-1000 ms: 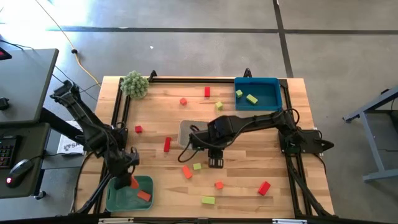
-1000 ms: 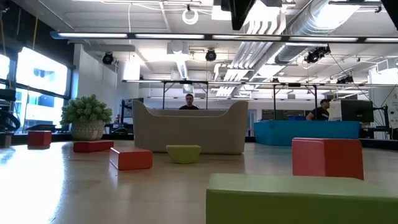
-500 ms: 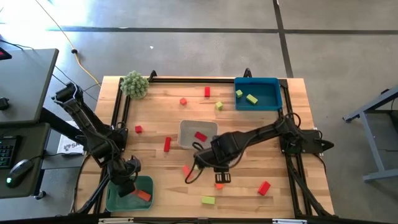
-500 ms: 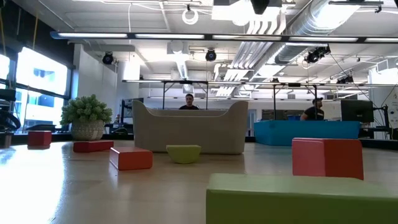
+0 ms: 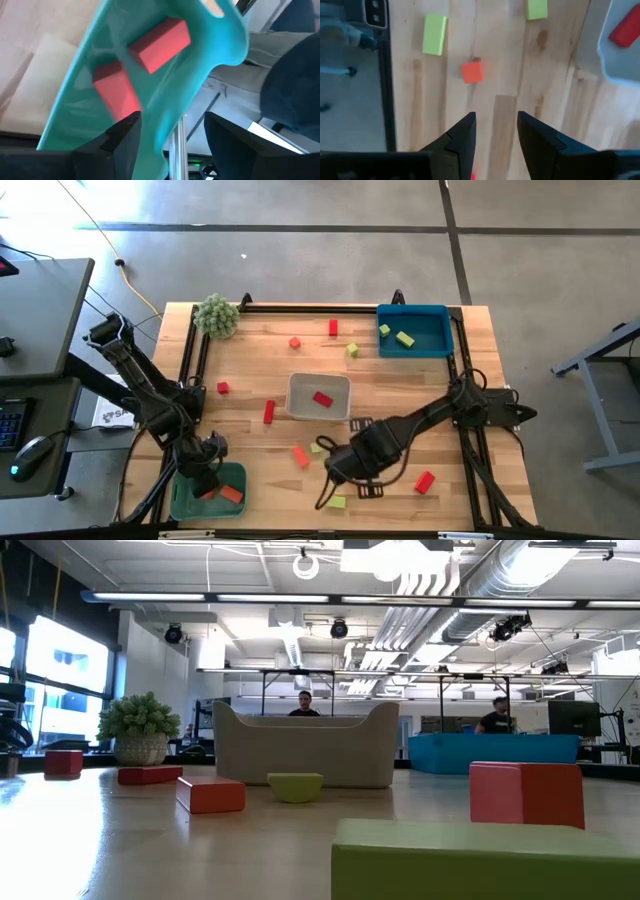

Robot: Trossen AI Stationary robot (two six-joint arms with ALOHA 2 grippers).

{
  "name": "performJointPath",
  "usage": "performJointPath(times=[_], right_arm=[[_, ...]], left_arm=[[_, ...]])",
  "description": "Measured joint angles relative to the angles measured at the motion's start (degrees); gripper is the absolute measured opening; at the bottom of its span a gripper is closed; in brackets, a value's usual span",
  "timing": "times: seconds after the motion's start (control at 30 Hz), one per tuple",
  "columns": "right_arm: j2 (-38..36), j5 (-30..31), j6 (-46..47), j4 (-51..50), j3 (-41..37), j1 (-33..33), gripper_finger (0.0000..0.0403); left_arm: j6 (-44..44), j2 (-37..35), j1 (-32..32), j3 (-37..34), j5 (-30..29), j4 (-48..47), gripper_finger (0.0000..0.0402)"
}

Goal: Sort & place blocks by color
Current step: Put the red wooden block into the white bin

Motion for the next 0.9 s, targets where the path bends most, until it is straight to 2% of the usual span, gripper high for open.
performJointPath(times=[0.3,0.43,0.6,0.9], right_arm=[[0.0,2.2,19.3,0.0,0.0,3.4,0.0131],[0.0,3.5,25.9,0.0,0.0,5.1,0.0131],[0.0,6.9,25.0,0.0,0.0,7.3,0.0131],[0.0,6.7,19.3,0.0,0.0,10.2,0.0131]], left_arm=[[6.1,0.0,0.0,0.0,-7.3,6.0,0.0207],[9.2,0.0,0.0,0.0,-7.9,9.3,0.0207],[12.7,0.0,0.0,0.0,-8.9,14.3,0.0207],[15.8,0.0,0.5,0.0,-8.9,15.7,0.0207]])
